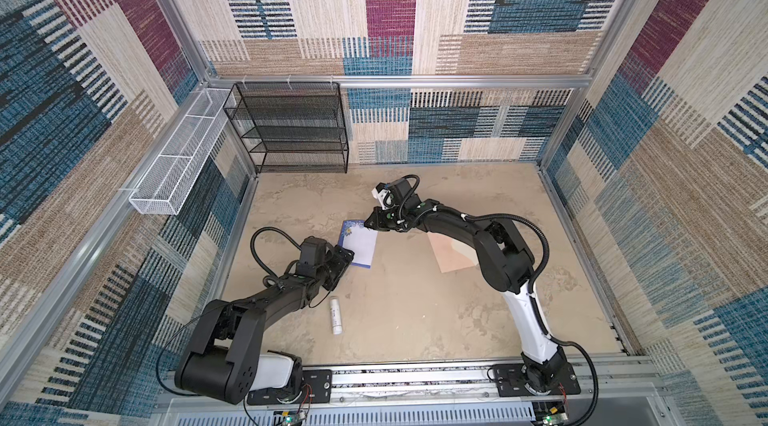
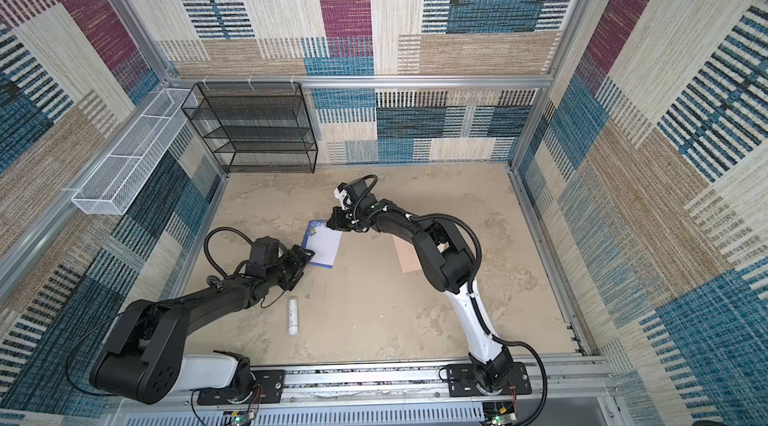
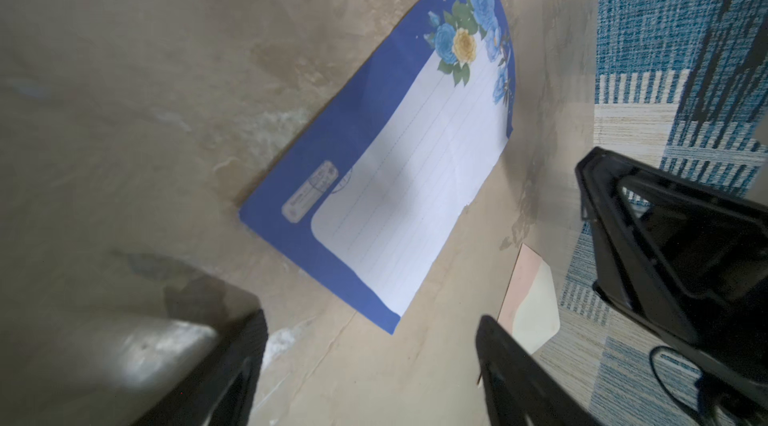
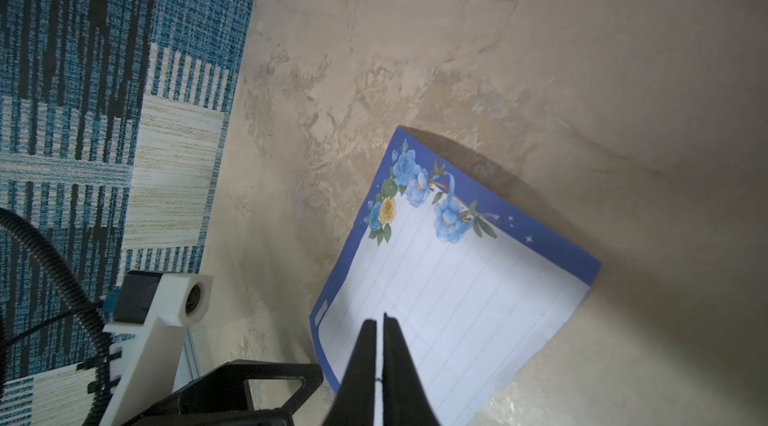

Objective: Place the letter into the envelope and seal it

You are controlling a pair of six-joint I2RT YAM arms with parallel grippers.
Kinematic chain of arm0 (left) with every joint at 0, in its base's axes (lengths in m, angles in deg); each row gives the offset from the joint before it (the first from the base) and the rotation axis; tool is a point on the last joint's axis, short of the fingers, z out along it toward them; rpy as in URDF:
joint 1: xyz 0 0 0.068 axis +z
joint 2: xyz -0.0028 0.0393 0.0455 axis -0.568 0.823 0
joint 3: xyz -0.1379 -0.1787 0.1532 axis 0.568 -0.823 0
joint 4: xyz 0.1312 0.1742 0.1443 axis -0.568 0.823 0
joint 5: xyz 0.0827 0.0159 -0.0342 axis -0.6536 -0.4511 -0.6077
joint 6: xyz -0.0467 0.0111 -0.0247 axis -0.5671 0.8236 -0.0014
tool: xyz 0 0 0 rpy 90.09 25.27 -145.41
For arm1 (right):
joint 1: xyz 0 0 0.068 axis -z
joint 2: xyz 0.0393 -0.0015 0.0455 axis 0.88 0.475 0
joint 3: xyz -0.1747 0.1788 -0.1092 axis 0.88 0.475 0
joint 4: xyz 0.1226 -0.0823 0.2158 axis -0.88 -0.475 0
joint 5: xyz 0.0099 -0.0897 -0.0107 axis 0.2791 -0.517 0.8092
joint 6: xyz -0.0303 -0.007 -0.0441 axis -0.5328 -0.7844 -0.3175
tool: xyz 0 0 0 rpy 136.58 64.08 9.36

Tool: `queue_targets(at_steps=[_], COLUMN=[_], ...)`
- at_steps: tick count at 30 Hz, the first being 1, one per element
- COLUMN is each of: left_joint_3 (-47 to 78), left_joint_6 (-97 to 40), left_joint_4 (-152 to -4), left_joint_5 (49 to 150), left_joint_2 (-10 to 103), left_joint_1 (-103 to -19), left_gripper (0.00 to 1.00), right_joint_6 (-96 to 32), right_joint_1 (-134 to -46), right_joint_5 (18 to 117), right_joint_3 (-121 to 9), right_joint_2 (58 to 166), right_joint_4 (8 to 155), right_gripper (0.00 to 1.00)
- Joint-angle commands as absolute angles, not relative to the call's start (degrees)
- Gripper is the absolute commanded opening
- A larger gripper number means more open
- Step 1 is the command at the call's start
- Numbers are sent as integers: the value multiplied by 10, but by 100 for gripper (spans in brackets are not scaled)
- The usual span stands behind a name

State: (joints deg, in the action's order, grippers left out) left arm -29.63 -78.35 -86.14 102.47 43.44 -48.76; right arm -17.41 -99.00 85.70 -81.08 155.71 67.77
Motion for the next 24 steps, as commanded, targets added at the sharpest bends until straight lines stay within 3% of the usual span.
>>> queue_targets(at_steps=[1, 15, 24], left_joint_3=[-301, -301, -303], left_joint_6=[-798, -796, -797], left_joint_4=[-890, -904, -923], left_joint_5=[1031, 1033, 1036], left_joint_2=[446, 474, 489], left_joint_1=[-487, -488, -488], left_gripper=[81, 79, 73], right_joint_6=[-175, -175, -179], right_joint_1=[-990, -986, -982], right_joint_5=[859, 850, 837], right_joint_3=[-831, -841, -833], right_joint_2=[1574, 1607, 1621], right_joint_4=[665, 650, 636], right_gripper=[8, 4, 2])
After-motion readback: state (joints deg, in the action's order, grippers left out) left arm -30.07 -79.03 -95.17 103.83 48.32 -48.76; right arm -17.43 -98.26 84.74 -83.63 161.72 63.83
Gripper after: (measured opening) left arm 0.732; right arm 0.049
